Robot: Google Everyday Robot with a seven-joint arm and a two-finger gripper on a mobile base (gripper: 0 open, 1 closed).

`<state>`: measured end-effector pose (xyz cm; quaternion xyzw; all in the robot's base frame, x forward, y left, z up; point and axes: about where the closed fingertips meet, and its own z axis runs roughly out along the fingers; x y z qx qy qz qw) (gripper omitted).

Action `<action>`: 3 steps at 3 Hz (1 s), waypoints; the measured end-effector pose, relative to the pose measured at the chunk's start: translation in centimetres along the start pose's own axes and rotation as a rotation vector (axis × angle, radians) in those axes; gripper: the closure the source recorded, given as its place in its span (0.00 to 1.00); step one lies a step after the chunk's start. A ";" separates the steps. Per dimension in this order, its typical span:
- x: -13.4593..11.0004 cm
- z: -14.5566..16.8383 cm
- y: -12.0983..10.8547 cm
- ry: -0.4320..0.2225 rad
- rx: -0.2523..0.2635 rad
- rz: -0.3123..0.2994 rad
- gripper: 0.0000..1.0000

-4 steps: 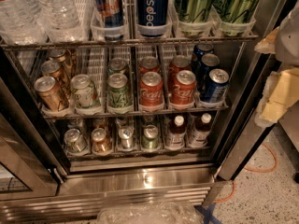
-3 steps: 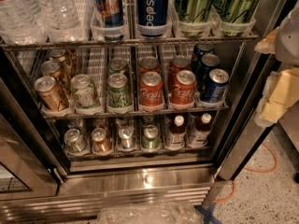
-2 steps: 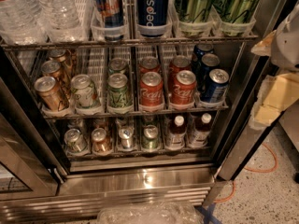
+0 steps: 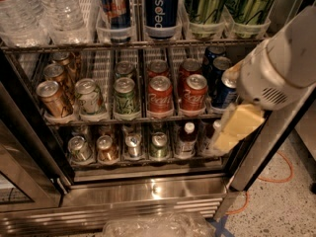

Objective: Pick blue plastic bottle from bottom shelf of fridge

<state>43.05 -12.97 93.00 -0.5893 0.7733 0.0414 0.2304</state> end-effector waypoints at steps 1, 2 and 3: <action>-2.2 3.3 2.1 -0.108 -0.028 0.014 0.00; -3.4 6.3 4.5 -0.206 -0.019 0.018 0.00; -3.1 10.8 7.3 -0.293 -0.016 0.053 0.00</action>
Offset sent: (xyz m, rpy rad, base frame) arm -0.0226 0.0946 -0.0944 0.3230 -0.1077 0.0329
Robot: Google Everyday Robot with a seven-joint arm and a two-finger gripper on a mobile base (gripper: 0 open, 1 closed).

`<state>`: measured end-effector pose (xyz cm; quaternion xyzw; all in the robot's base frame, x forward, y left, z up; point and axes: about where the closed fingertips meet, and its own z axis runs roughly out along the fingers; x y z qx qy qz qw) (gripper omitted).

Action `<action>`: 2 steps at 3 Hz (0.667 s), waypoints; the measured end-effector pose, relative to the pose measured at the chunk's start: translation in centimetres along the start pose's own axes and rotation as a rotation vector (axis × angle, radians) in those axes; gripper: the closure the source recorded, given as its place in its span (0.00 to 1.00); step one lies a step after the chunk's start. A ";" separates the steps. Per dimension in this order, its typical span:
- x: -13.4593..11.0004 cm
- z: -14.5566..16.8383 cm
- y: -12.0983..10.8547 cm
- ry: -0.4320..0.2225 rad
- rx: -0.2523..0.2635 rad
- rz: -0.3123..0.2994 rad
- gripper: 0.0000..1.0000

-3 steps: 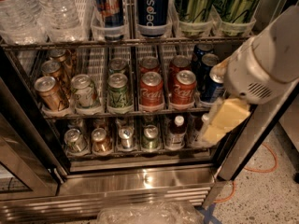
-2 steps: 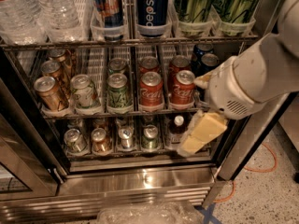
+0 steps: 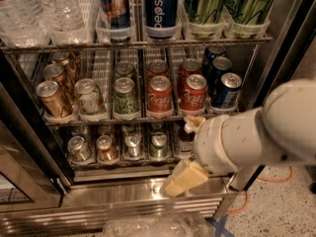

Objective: Pick blue plastic bottle from bottom shelf of fridge

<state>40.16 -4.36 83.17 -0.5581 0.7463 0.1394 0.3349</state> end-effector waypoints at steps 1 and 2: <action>0.0 0.7 -0.6 -0.026 0.046 0.013 0.00; 0.0 0.7 -0.6 -0.025 0.047 0.012 0.00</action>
Offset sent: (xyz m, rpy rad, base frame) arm 0.0050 0.0029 -0.0073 0.0233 -0.0284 -0.0317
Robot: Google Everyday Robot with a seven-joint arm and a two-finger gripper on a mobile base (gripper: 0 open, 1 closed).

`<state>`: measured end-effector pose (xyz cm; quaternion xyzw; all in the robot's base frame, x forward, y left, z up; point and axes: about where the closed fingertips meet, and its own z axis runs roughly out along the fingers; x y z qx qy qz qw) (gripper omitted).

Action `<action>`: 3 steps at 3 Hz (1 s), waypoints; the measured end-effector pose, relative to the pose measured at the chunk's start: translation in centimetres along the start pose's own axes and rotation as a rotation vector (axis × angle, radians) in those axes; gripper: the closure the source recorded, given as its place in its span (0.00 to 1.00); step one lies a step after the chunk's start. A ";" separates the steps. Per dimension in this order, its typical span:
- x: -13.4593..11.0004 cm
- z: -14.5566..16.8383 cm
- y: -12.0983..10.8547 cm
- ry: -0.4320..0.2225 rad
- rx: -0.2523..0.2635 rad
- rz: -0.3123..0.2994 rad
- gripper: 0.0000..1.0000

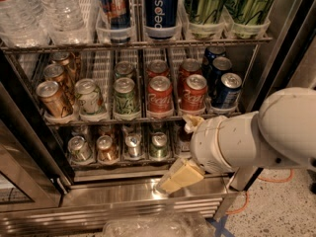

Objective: Pick blue plastic bottle from bottom shelf of fridge

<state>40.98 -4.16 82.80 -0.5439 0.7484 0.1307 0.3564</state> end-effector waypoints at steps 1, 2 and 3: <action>-0.6 0.6 -0.5 0.014 -0.044 0.008 0.00; 0.6 3.0 0.2 0.010 -0.067 0.074 0.00; 2.4 5.7 1.8 -0.025 -0.021 0.182 0.00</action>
Offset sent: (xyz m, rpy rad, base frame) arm 0.0206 0.0179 -0.0704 0.0825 0.1410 -0.0995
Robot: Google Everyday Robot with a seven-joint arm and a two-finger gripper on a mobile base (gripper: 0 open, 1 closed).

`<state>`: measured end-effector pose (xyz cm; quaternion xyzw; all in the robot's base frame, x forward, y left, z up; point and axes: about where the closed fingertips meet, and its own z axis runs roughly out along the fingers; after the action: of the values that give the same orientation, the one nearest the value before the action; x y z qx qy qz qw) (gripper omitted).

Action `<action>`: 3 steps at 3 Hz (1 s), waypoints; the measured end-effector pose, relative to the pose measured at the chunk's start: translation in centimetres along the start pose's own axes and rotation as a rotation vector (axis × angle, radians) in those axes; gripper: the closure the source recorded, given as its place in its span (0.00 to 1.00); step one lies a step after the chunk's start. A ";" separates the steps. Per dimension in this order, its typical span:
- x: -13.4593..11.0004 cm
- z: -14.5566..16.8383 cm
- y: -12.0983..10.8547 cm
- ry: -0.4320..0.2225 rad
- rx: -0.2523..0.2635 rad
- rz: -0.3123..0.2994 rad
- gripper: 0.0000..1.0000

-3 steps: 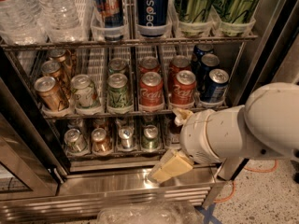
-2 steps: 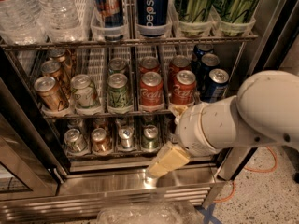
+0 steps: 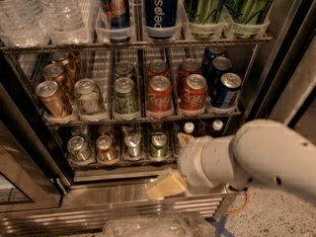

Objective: Pick blue plastic bottle from bottom shelf of fridge

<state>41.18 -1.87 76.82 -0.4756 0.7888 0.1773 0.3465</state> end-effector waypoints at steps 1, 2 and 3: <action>1.5 2.1 1.9 -0.063 0.063 0.094 0.00; 2.1 3.8 0.7 -0.171 0.146 0.175 0.00; 3.3 4.6 -1.2 -0.260 0.245 0.152 0.00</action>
Offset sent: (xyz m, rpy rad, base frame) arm 0.0084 0.0132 -0.0635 0.2648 -0.2951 -0.3128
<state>42.96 -1.68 71.31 -0.3419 0.7869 0.1656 0.4862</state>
